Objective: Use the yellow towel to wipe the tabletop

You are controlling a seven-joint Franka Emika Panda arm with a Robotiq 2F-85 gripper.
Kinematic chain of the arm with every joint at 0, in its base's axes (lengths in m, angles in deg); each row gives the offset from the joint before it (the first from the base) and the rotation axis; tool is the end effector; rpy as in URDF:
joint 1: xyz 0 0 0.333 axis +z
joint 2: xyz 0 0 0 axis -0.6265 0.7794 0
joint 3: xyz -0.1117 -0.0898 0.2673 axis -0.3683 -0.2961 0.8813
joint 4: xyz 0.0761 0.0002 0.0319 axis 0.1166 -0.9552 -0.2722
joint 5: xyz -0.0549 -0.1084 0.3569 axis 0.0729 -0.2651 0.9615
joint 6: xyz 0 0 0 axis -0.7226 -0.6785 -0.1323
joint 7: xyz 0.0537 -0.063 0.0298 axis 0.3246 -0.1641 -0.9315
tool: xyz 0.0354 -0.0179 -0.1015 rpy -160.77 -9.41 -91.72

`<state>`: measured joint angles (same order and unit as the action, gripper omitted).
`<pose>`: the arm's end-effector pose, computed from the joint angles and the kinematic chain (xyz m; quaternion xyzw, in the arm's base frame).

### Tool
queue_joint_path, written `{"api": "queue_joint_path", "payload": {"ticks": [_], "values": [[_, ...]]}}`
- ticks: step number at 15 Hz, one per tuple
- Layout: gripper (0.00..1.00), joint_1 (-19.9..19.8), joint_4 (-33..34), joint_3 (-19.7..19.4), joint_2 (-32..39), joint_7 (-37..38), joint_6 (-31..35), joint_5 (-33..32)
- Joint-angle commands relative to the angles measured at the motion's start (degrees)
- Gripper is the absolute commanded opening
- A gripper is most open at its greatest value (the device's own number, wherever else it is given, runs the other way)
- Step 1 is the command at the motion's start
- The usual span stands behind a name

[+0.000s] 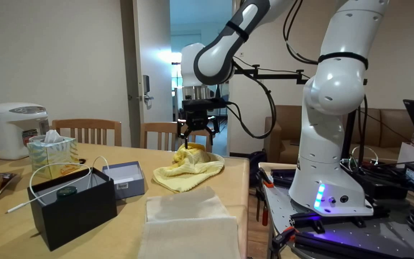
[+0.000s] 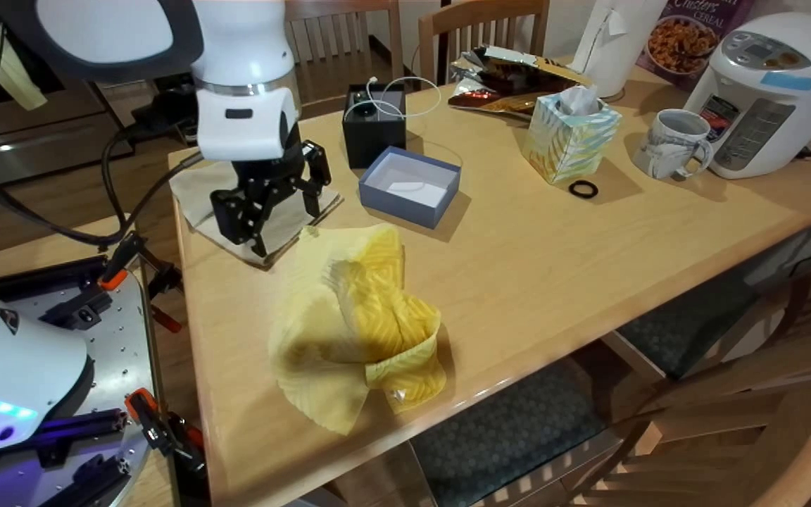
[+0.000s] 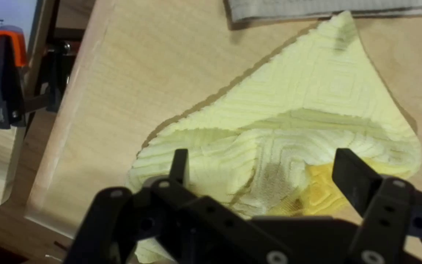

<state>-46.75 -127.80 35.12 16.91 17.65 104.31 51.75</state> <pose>0.3872 -0.0546 0.2900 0.8355 -0.5483 -0.0289 0.0226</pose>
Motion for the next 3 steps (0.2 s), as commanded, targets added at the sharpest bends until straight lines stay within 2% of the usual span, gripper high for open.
{"api": "queue_joint_path", "payload": {"ticks": [1, 2, 3], "values": [[1.00, 0.37, 0.37, 0.07, -0.23, -6.25, -2.93, -5.08], [1.00, 0.44, 0.51, -0.06, -0.01, -8.42, -2.80, -6.12], [1.00, 0.17, 0.06, 0.01, -0.02, -4.62, -1.42, -4.15]]}}
